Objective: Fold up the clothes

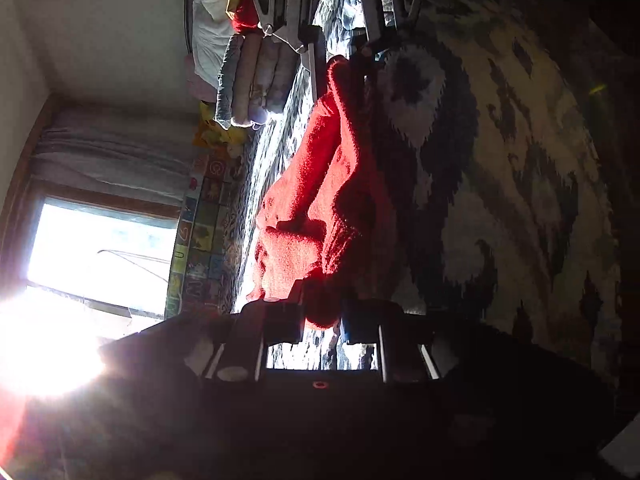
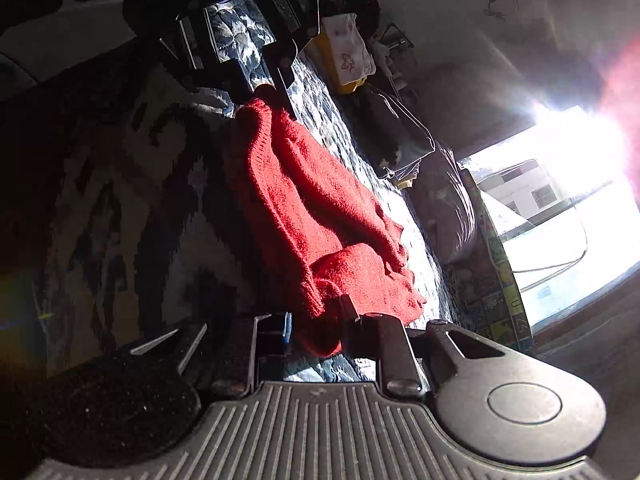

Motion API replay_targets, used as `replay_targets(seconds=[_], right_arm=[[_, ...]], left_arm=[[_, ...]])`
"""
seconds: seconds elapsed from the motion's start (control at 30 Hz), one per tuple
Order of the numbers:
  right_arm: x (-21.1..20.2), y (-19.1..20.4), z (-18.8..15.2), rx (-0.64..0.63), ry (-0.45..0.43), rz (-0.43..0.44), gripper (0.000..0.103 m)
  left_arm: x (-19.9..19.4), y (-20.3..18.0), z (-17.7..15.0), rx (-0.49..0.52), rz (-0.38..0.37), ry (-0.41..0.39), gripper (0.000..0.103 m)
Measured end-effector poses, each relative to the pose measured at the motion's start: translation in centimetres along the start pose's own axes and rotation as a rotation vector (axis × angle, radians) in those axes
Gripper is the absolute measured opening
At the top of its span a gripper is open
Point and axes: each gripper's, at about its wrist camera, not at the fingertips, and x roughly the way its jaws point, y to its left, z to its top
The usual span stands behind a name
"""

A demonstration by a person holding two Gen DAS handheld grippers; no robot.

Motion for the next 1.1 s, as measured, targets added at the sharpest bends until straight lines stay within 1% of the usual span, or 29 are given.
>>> replay_targets(seconds=[0.13,0.23,0.33,0.4,0.43,0.5,0.6,0.63,0.67,0.7,0.8,0.9,1.0,1.07,1.1], right_arm=[[-4.3,-0.1,0.6,0.067,-0.02,0.066,0.023],[-6.9,-0.7,0.9,0.081,-0.047,0.075,0.022],[-8.0,-3.0,1.2,0.134,-0.068,0.06,0.021],[-8.1,-4.9,1.1,0.213,-0.088,0.057,0.021],[-8.1,-5.9,0.9,0.255,-0.098,0.056,0.021],[-7.2,-7.2,0.6,0.284,-0.109,0.041,0.021],[-6.5,-8.3,-0.2,0.33,-0.123,0.045,0.02],[-6.3,-8.7,-0.4,0.348,-0.126,0.051,0.02],[-6.1,-9.2,-0.6,0.374,-0.133,0.06,0.014],[-5.9,-9.8,-0.8,0.403,-0.141,0.069,0.013],[-4.8,-11.5,-1.4,0.51,-0.157,0.103,0.012],[-3.6,-14.1,-2.5,0.666,-0.171,0.121,0.011],[-1.2,-16.9,-3.1,0.782,-0.172,0.122,0.01],[1.0,-18.4,-3.3,0.816,-0.161,0.109,0.01],[2.2,-19.2,-3.4,0.827,-0.151,0.098,0.01]], left_arm=[[-3.2,0.7,1.0,-0.049,-0.063,-0.015,0.015],[-4.9,1.9,1.6,-0.086,-0.104,-0.021,0.015],[-6.0,3.9,1.8,-0.129,-0.129,-0.022,0.016],[-6.1,5.7,1.5,-0.227,-0.145,-0.039,0.016],[-6.0,6.7,1.5,-0.274,-0.139,-0.055,0.016],[-5.2,8.5,1.2,-0.354,-0.153,-0.075,0.016],[-4.1,9.8,0.7,-0.441,-0.166,-0.089,0.015],[-3.8,10.3,0.4,-0.5,-0.174,-0.097,0.015],[-3.4,10.8,0.2,-0.561,-0.182,-0.105,0.015],[-2.6,11.7,-0.1,-0.626,-0.194,-0.115,0.015],[-1.7,12.9,-1.3,-0.791,-0.214,-0.135,0.015],[0.6,14.4,-2.7,-0.976,-0.23,-0.153,0.014],[2.9,15.3,-4.9,-1.158,-0.237,-0.152,0.013],[4.7,16.0,-6.3,-1.273,-0.237,-0.154,0.012],[5.5,16.3,-6.6,-1.313,-0.234,-0.154,0.012]])
